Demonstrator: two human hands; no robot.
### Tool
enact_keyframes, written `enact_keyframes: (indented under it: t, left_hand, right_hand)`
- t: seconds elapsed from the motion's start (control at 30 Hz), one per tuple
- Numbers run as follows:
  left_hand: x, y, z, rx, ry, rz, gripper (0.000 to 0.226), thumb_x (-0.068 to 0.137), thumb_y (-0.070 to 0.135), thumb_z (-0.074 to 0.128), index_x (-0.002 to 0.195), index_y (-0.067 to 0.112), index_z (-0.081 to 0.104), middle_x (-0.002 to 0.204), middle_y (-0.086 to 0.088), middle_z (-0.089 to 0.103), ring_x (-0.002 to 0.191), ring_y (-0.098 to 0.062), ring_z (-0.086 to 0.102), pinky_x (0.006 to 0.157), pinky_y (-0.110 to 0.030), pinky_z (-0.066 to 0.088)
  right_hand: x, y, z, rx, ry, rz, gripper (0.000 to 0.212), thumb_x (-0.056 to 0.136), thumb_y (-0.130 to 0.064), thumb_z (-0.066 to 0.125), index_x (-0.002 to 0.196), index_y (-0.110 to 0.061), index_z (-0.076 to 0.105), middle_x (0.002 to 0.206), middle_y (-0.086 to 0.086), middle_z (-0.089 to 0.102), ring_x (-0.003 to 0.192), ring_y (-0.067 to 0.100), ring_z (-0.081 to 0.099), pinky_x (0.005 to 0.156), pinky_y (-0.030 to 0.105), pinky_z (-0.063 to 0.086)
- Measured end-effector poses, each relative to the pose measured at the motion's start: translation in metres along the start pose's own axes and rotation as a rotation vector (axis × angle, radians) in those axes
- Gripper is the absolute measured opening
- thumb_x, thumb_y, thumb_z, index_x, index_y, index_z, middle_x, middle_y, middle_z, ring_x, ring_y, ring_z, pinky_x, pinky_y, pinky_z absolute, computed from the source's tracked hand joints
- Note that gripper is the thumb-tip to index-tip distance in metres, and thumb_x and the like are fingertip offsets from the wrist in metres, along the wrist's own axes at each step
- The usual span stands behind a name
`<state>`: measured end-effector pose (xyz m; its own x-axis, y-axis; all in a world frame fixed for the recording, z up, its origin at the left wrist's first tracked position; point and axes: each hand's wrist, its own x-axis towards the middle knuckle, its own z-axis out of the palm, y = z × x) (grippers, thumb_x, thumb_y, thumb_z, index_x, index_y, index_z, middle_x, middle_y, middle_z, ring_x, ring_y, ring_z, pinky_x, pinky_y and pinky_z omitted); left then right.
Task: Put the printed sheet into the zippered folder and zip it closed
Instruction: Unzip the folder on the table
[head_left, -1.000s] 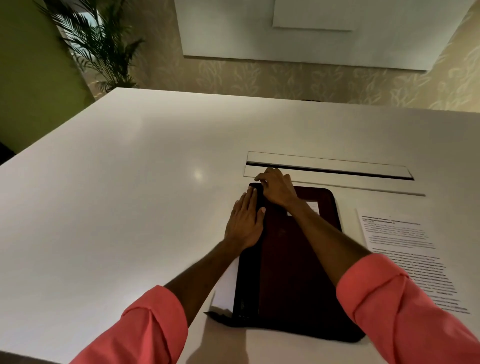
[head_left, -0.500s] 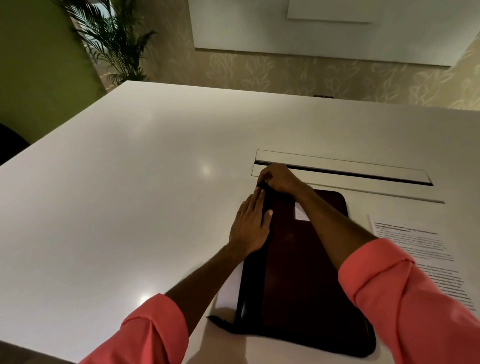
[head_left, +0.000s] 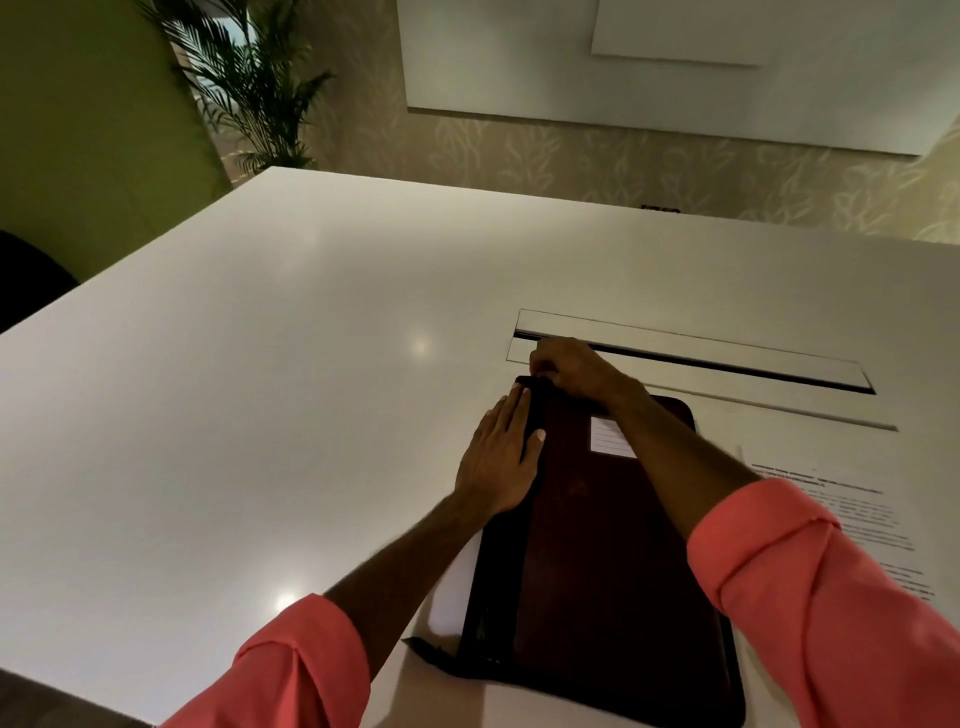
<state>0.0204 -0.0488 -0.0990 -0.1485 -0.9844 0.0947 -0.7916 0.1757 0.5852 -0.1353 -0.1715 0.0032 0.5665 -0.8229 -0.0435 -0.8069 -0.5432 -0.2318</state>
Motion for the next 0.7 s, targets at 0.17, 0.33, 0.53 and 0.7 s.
enact_keyframes:
  t: [0.17, 0.33, 0.53, 0.7]
  left_hand:
    - [0.000, 0.001, -0.002, 0.007, -0.010, 0.001, 0.067, 0.117, 0.048, 0.026, 0.175, 0.022, 0.004, 0.183, 0.002, 0.002, 0.171, -0.019, 0.007, 0.138, -0.035, 0.006]
    - [-0.002, 0.002, -0.003, 0.011, -0.011, -0.001, 0.067, 0.117, 0.047, 0.027, 0.175, 0.021, 0.005, 0.183, 0.003, 0.002, 0.171, -0.018, 0.007, 0.138, -0.035, 0.006]
    - [-0.003, 0.004, -0.005, 0.007, -0.012, 0.006, 0.066, 0.118, 0.044, 0.028, 0.175, 0.020, 0.005, 0.183, 0.003, 0.002, 0.171, -0.017, 0.008, 0.140, -0.037, 0.009]
    - [-0.004, 0.006, -0.006, 0.009, -0.017, 0.010, 0.065, 0.118, 0.043, 0.028, 0.175, 0.020, 0.006, 0.183, 0.004, 0.003, 0.171, -0.016, 0.009, 0.141, -0.039, 0.010]
  right_hand:
    - [-0.018, 0.015, -0.001, -0.051, 0.031, 0.044, 0.017, 0.098, 0.001, 0.059, 0.103, -0.005, 0.075, 0.111, 0.012, 0.068, 0.105, 0.027, 0.063, 0.093, 0.043, 0.053]
    - [-0.046, 0.037, -0.005, -0.059, 0.064, 0.120, 0.015, 0.098, -0.001, 0.064, 0.105, -0.006, 0.076, 0.112, 0.011, 0.068, 0.106, 0.028, 0.064, 0.093, 0.045, 0.055]
    - [-0.079, 0.062, -0.010, -0.053, 0.104, 0.220, 0.015, 0.100, -0.004, 0.065, 0.109, -0.006, 0.077, 0.117, 0.012, 0.066, 0.105, 0.030, 0.065, 0.091, 0.048, 0.057]
    - [-0.103, 0.082, -0.012, 0.002, 0.151, 0.321, 0.015, 0.101, -0.007, 0.065, 0.108, -0.005, 0.078, 0.117, 0.013, 0.066, 0.107, 0.032, 0.065, 0.092, 0.048, 0.057]
